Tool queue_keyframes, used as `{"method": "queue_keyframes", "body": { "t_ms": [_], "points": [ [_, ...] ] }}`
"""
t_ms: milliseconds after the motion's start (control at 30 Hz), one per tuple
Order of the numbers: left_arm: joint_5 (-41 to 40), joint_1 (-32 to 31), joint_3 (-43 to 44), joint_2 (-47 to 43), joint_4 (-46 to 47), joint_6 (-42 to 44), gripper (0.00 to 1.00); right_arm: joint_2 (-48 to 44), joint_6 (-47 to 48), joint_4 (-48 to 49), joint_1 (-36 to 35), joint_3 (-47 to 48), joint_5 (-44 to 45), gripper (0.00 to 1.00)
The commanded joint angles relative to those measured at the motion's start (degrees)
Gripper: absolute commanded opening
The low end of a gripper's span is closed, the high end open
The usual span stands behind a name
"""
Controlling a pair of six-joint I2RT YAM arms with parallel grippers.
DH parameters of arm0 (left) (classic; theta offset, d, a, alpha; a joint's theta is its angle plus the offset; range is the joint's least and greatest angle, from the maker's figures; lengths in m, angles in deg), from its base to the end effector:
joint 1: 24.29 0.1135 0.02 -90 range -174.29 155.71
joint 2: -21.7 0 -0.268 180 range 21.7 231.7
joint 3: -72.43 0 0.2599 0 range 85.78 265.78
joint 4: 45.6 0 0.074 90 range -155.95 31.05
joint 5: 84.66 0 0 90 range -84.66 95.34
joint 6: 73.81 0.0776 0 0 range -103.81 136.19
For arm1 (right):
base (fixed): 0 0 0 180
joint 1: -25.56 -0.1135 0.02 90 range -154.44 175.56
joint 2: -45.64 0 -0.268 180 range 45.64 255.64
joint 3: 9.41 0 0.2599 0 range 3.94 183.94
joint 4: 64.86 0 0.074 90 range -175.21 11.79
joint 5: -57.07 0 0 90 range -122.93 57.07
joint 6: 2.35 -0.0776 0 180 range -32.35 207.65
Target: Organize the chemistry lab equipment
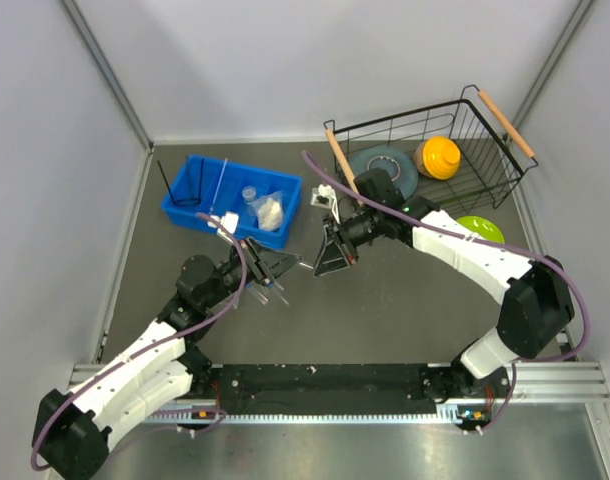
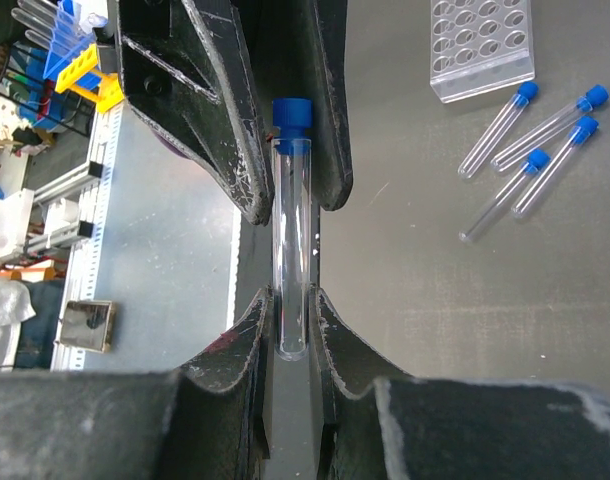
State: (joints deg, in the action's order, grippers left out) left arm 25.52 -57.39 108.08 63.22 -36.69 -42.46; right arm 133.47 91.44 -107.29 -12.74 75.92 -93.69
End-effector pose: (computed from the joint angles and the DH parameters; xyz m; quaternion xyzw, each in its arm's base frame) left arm 0.1735 -0.1450 0.2724 -0.0258 0.6888 -0.5967 0.4108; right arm 0.2317 0.2693 0.2909 -0.4670 0.6741 0.5442 0.1772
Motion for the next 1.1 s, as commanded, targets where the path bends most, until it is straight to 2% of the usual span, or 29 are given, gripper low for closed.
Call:
{"method": "queue_keyframes", "body": {
  "t_ms": [0, 133, 333, 433, 467, 500, 533, 567, 633, 700, 733, 867, 1067],
  "points": [
    [0.91, -0.21, 2.22, -0.38, 1.73, -0.32, 0.35, -0.12, -0.28, 2.36, 0.95, -0.35, -0.24, 0.05],
    [1.08, -0.30, 2.22, -0.38, 1.64, -0.50, 0.33, -0.29, -0.19, 2.54, 1.04, -0.62, -0.16, 0.06],
    [2.40, -0.30, 2.83, 0.32, 1.73, -0.50, 0.13, -0.38, -0.10, 2.54, 1.04, -0.71, 0.11, 0.07],
    [2.49, -0.30, 2.92, 0.14, 0.95, -0.32, 0.07, -0.56, 0.25, 2.45, 1.04, -0.62, 0.72, 0.12],
    [2.49, -0.21, 3.01, -0.21, 0.25, 0.46, 0.06, -0.64, 0.34, 2.54, 1.13, -0.53, 1.24, 0.21],
    [2.32, -0.21, 3.62, -0.64, -1.07, 1.08, 0.04, -0.82, 0.51, 2.36, 1.13, -0.36, 1.77, 0.26],
    [1.53, -0.21, 4.06, -1.00, -2.73, 2.22, 0.04, -1.43, 0.95, 1.84, 1.21, -0.18, 3.08, 0.31],
    [-0.39, -0.12, 4.76, -2.04, -8.14, 4.84, 0.04, -1.87, 2.35, 1.57, 1.56, -0.09, 3.88, 0.41],
    [-4.08, 0.05, 6.78, -3.37, -13.71, 7.75, 0.03, -3.18, 5.15, -1.13, 2.00, 0.70, 7.64, 0.55],
    [-9.53, 0.67, 9.93, -5.39, -24.51, 13.55, 0.02, -4.33, 10.78, -3.34, 2.79, 1.49, 11.16, 0.62],
    [-13.03, 1.80, 11.26, -5.92, -31.42, 17.22, 0.03, -5.38, 14.28, -5.27, 3.14, 1.40, 12.66, 0.64],
    [-22.34, 5.06, 17.40, -4.79, -43.58, 26.10, 0.03, -8.99, 21.33, -7.74, 5.69, -1.31, 14.26, 0.66],
    [-34.05, 12.18, 20.58, 1.10, -50.03, 36.76, 0.03, -13.82, 28.81, -8.27, 6.14, -8.86, 14.17, 0.66]
  ]
}}
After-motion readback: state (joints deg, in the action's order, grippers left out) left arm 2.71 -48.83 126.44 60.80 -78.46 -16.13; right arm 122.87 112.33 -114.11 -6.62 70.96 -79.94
